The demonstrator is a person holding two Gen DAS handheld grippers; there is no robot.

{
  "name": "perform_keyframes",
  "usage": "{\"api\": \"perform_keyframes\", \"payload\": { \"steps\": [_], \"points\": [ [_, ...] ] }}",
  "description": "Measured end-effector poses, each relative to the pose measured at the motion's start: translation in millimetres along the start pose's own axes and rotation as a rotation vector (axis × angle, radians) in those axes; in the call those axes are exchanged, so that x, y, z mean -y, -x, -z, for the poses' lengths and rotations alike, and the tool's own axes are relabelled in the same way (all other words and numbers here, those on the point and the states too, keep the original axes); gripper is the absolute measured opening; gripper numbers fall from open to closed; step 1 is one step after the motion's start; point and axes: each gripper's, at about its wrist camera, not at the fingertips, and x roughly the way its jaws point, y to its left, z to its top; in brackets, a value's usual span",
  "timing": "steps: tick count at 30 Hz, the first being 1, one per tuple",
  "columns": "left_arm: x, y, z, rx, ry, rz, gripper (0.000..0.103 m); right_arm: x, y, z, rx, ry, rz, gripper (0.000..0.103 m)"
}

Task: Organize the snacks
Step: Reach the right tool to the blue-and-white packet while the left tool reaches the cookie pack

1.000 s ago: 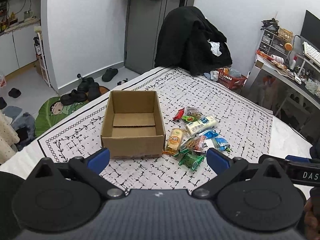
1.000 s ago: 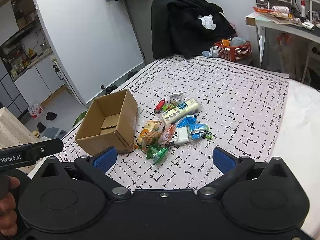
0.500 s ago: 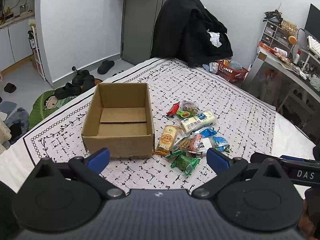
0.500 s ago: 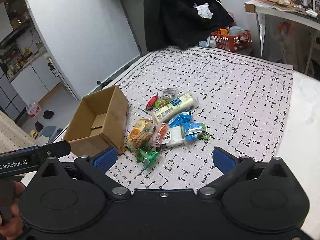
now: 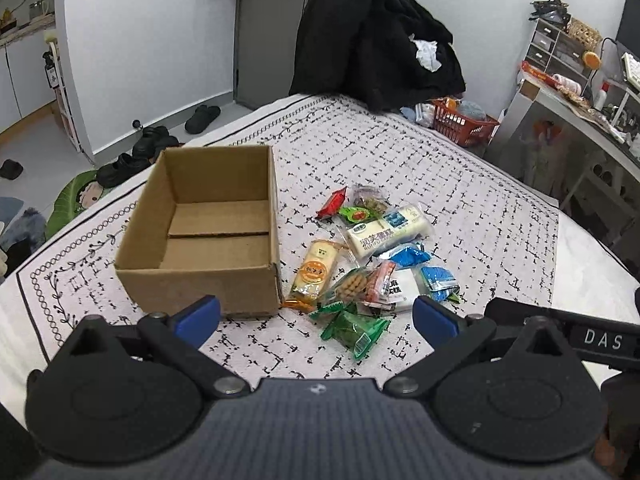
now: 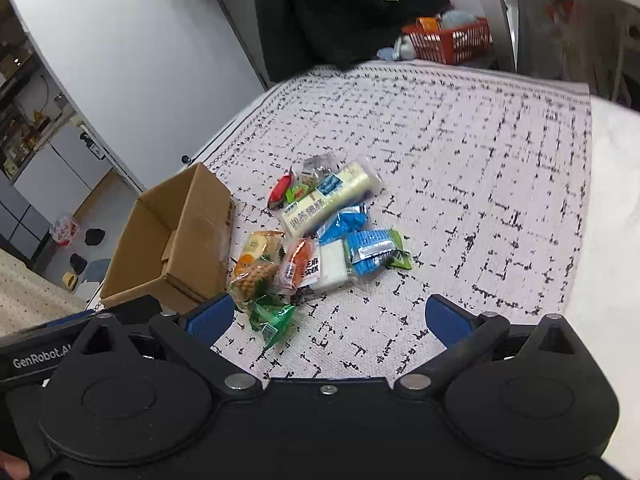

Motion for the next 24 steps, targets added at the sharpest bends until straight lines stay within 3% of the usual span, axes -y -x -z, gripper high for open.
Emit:
{"api": "perform_keyframes", "payload": {
  "steps": [14, 24],
  "points": [
    [14.5, -58.2, 5.1, -0.078, 0.062, 0.014, 0.100, 38.5, -34.7, -8.8, -0.007, -0.197, -0.026, 0.101],
    [17.5, -86.9, 6.1, -0.055, 0.098, -0.005, 0.081, 50.0, -66.1, -15.3, -0.017, -0.254, -0.035, 0.086]
  ]
}}
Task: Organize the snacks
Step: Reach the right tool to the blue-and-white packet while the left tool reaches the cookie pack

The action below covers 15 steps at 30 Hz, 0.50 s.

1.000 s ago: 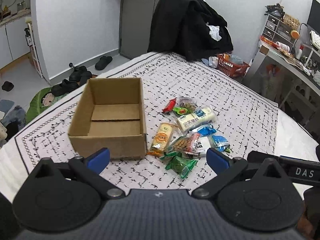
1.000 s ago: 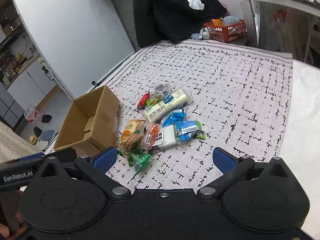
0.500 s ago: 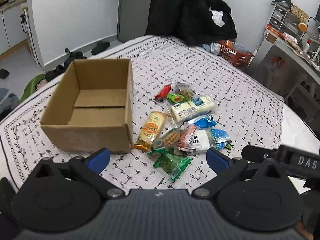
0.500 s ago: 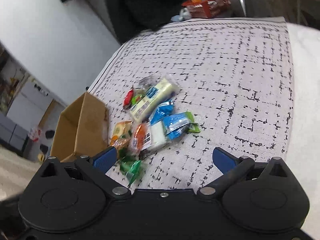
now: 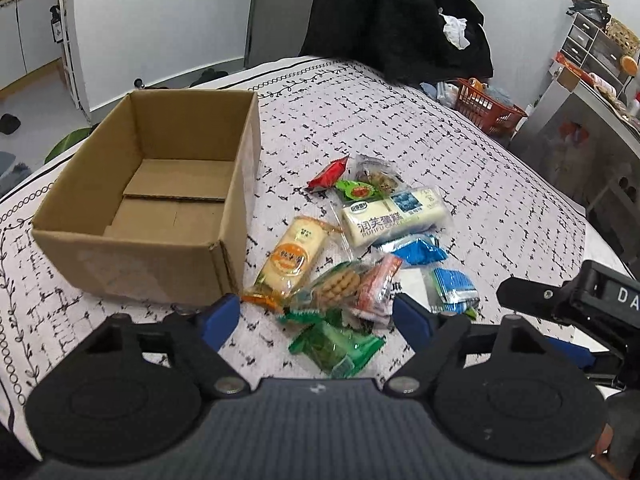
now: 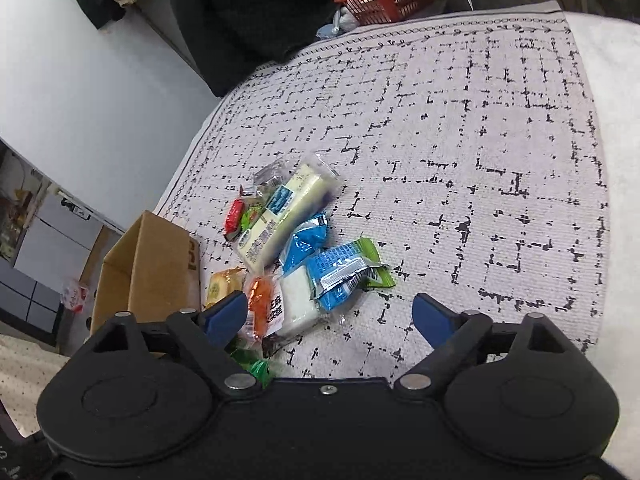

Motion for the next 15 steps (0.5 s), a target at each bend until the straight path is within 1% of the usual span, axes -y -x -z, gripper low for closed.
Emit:
{"api": "perform_keyframes", "payload": {
  "steps": [1, 3, 6, 9, 12, 14, 15],
  "points": [
    [2.0, -3.4, -0.7, -0.002, -0.009, -0.003, 0.080, 0.9, -3.0, -0.7, -0.004, -0.004, -0.002, 0.084],
    [6.4, -10.4, -1.8, -0.006, -0.028, -0.006, 0.075, 3.5, -9.9, -1.7, -0.014, -0.016, -0.004, 0.082],
    [11.1, -20.6, -2.4, -0.009, -0.050, -0.014, 0.069, 7.7, -20.1, -3.4, -0.024, -0.032, 0.001, 0.080],
    [14.8, -29.2, -3.4, -0.003, -0.073, -0.025, 0.069, 13.0, -29.7, -5.1, -0.048, -0.063, -0.015, 0.079],
    [18.0, -36.6, -5.4, -0.001, -0.090, -0.038, 0.069, 15.7, -38.1, -6.7, -0.045, -0.069, 0.018, 0.078],
    [19.5, -42.7, -6.6, -0.001, -0.101, -0.037, 0.068, 17.3, -44.8, -7.3, -0.056, -0.068, 0.018, 0.077],
    [20.1, -46.7, -7.3, -0.007, -0.104, -0.033, 0.066, 18.0, -48.5, -7.3, -0.066, -0.068, 0.013, 0.076]
  ]
}}
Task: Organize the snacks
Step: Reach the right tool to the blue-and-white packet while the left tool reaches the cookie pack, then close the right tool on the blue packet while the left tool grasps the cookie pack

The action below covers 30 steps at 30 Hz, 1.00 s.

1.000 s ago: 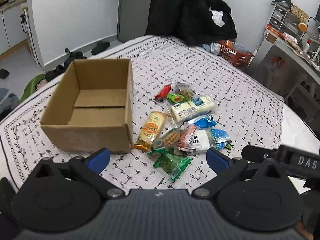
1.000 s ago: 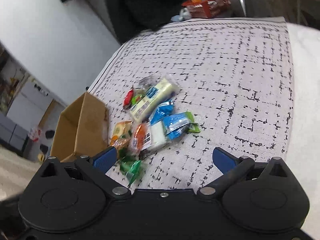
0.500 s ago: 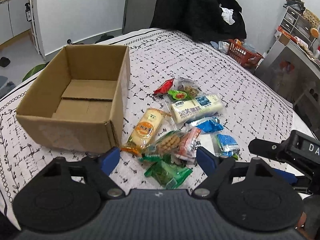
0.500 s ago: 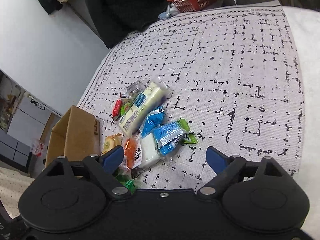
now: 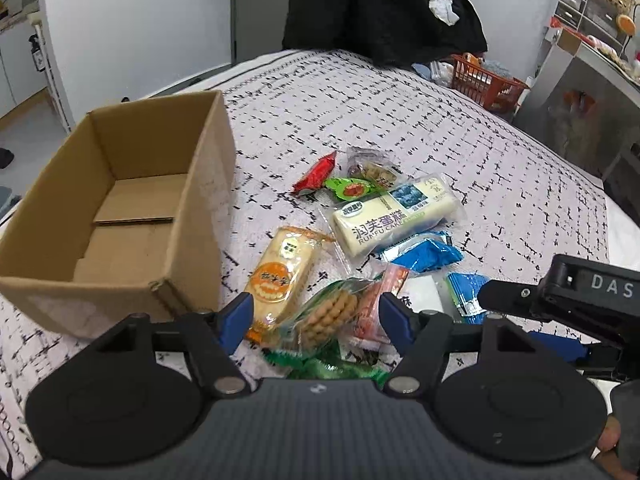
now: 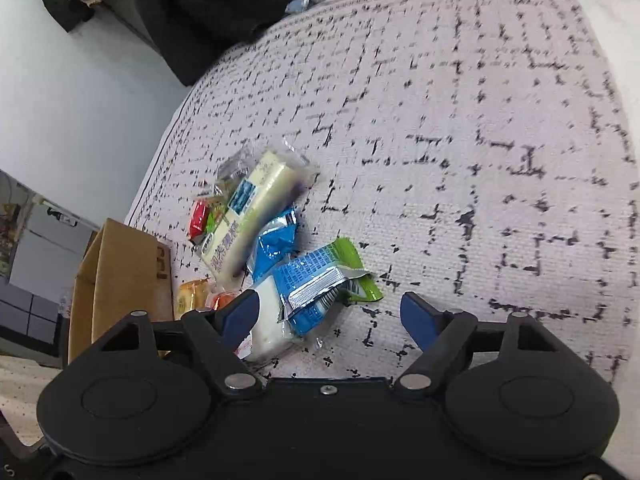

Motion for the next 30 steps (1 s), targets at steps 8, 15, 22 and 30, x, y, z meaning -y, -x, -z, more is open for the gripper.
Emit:
{"api": "perform_keyframes", "payload": {
  "steps": [8, 15, 22, 30],
  "points": [
    [-3.6, -17.5, 2.7, -0.033, 0.026, 0.005, 0.054, -8.2, -15.8, -2.8, 0.006, 0.066, 0.026, 0.076],
    [-9.4, -17.2, 5.7, -0.048, 0.062, 0.040, 0.036, -15.4, -16.5, -1.9, 0.030, 0.129, 0.076, 0.055],
    [-13.4, -7.3, 5.7, -0.042, 0.105, 0.065, 0.027, -13.7, -4.8, -1.1, 0.036, 0.118, 0.020, 0.039],
    [-22.0, 19.8, 2.4, 0.006, 0.150, 0.111, 0.026, -32.8, 21.1, 2.6, 0.094, 0.170, 0.029, 0.034]
  ]
}}
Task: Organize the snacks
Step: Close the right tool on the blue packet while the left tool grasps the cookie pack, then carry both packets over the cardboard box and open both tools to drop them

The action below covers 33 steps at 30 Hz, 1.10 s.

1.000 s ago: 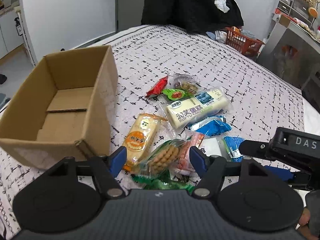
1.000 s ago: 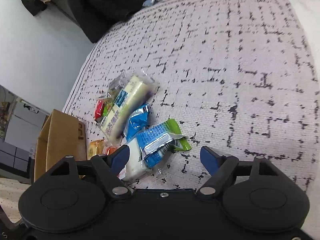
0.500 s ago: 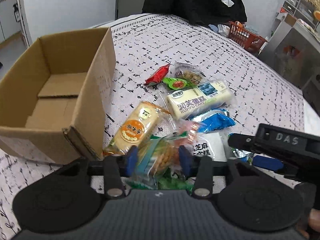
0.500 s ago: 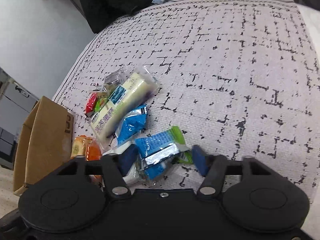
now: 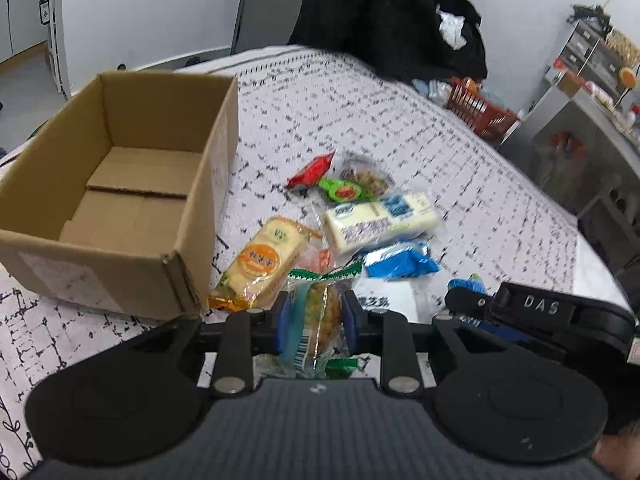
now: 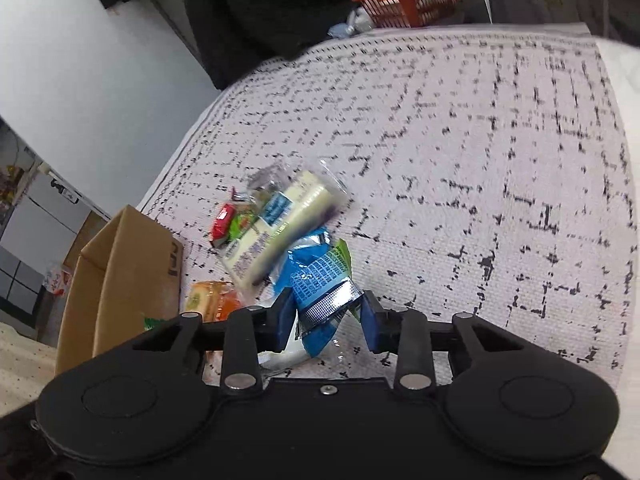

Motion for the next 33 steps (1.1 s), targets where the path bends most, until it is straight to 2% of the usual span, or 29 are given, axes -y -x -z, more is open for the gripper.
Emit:
{"api": "perform_keyframes", "payload": {
  "steps": [8, 17, 33],
  "points": [
    [-2.0, 30.6, -11.4, 0.072, 0.012, 0.056, 0.026, -30.2, 30.8, -3.3, 0.063, 0.035, -0.022, 0.034],
    [-19.5, 66.1, -27.2, 0.170, 0.035, 0.073, 0.026, -74.5, 52.5, -4.7, 0.111, 0.104, -0.042, 0.033],
    [-72.1, 98.9, -42.8, 0.247, 0.151, 0.104, 0.026, -145.4, 53.5, 10.3, 0.122, 0.177, -0.081, 0.033]
  ]
}}
